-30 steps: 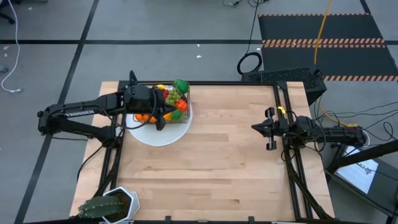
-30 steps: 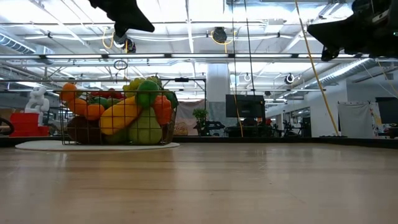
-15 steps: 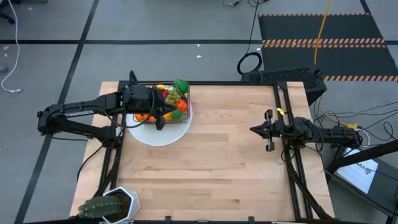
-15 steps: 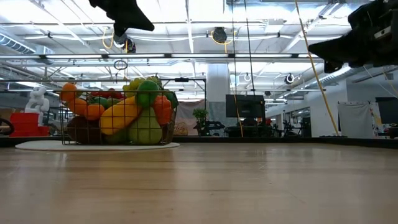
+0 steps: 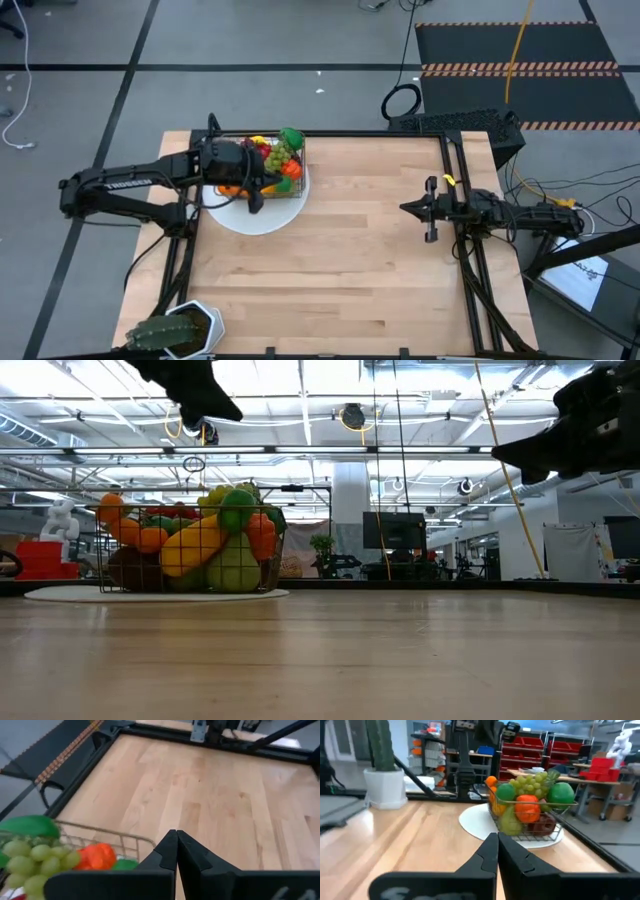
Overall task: Build produce basket
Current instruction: Return to Home Position
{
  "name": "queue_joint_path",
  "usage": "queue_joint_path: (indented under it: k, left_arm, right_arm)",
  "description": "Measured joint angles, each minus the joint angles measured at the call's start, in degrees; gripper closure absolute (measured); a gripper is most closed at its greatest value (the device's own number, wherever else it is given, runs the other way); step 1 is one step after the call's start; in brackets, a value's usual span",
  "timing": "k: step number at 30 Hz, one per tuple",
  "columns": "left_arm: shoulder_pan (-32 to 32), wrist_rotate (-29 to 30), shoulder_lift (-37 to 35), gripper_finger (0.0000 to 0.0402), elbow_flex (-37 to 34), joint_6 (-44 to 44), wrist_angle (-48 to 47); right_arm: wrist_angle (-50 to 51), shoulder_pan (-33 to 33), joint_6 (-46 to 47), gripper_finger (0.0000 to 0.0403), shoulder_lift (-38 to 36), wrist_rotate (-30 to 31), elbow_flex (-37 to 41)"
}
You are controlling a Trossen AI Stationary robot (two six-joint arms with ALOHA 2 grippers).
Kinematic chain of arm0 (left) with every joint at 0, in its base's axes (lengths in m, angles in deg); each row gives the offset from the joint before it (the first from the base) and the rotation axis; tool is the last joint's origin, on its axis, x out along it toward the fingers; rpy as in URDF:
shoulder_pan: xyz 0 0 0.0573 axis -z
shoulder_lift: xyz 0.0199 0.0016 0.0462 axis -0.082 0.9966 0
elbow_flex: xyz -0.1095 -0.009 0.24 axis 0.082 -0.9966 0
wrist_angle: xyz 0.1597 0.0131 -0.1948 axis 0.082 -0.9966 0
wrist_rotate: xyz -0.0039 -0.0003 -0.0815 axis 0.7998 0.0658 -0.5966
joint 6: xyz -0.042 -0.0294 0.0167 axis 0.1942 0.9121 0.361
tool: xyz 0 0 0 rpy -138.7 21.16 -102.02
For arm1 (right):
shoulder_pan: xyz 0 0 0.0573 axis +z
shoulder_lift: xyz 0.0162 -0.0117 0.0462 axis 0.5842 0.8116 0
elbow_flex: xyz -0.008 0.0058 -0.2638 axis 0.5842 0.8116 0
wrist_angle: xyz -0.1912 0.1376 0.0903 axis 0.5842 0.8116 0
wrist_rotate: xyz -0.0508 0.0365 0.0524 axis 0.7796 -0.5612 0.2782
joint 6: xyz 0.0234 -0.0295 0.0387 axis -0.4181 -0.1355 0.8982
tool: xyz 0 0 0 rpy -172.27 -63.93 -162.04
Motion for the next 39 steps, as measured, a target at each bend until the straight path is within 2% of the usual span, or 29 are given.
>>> queue_joint_path:
  k: [9,13,24,39]
  left_arm:
    - [0.02,-2.74,-5.28,0.0399,-10.51,0.34,9.79]
    - [0.21,-3.67,-10.16,0.0397,-16.52,1.0,12.48]
    - [4.43,-4.55,-23.67,0.0399,-30.07,1.55,16.06]
    - [14.63,5.87,-39.53,0.0401,-41.92,3.8,16.0]
  right_arm:
    - [-2.73,0.02,-3.15,0.0403,0.51,-0.04,0.0]
    - [-5.66,0.02,-3.14,0.0403,0.75,0.12,0.0]
    - [-5.63,0.02,-3.16,0.0403,1.11,-0.02,0.0]
    - [-5.8,0.02,-3.15,0.0403,1.11,-0.07,0.0]
